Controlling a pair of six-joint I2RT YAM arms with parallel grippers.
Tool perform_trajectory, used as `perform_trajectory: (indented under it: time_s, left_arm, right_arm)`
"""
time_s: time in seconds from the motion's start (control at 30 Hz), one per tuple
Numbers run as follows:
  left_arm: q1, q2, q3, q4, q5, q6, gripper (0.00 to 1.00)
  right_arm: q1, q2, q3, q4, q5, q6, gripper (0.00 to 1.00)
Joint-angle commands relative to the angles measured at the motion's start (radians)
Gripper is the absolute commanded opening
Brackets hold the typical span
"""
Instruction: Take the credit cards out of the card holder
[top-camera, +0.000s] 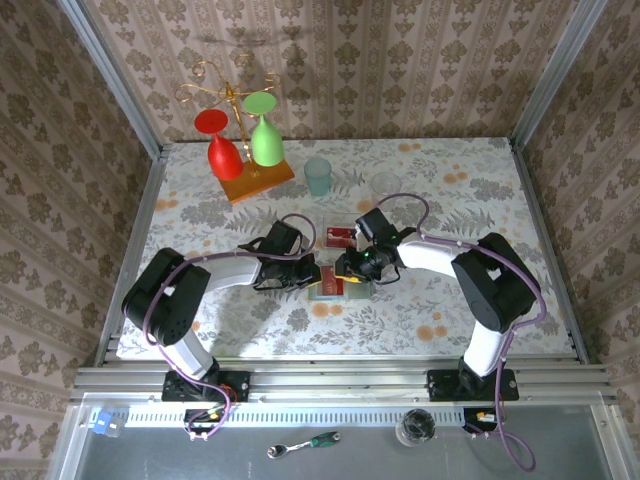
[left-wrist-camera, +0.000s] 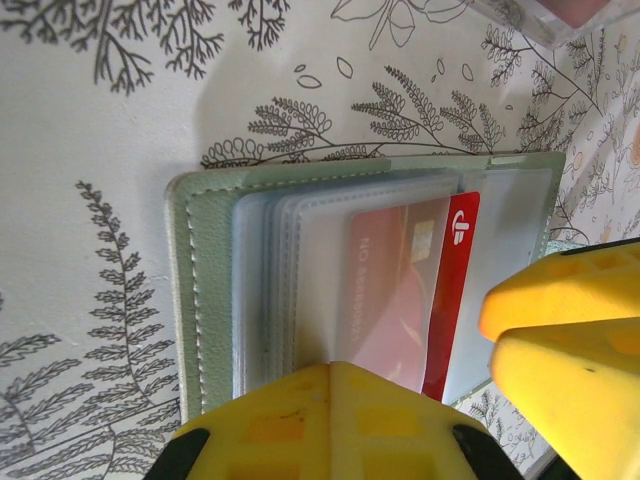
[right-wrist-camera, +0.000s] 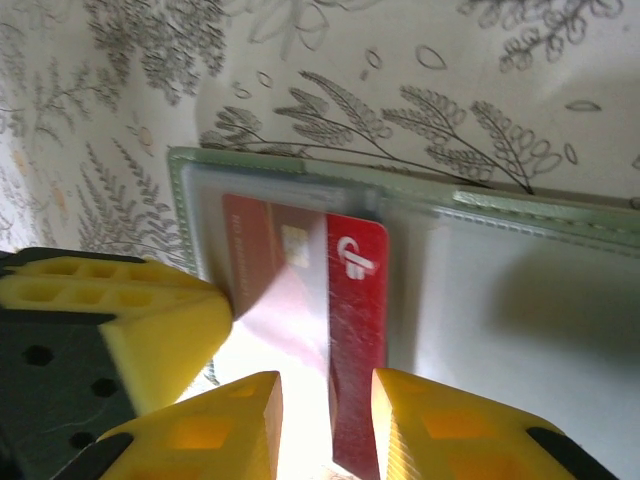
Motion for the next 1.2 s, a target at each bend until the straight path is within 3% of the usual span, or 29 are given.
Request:
perform_trajectory:
  time_s: [0.0,0.47,1.17]
  left_arm:
    - [-0.004,0.019,-0.003,-0.039,-0.016,0.023,0.0]
    - [-0.004,0.023,-0.007,-0.038,-0.018,0.02,0.0]
    - [-0.003,0.024,-0.01,-0.032,-0.015,0.018,0.0]
  right_arm:
    - [-0.007,0.021,-0.015,0.004,-0.019,-0.004,0.32]
    - [-0.008,0.031,-0.044,0.108,-0.093,0.052,0.3]
    - [-0.036,-0.024,-0.089,0.113,-0.07,0.051,0.13]
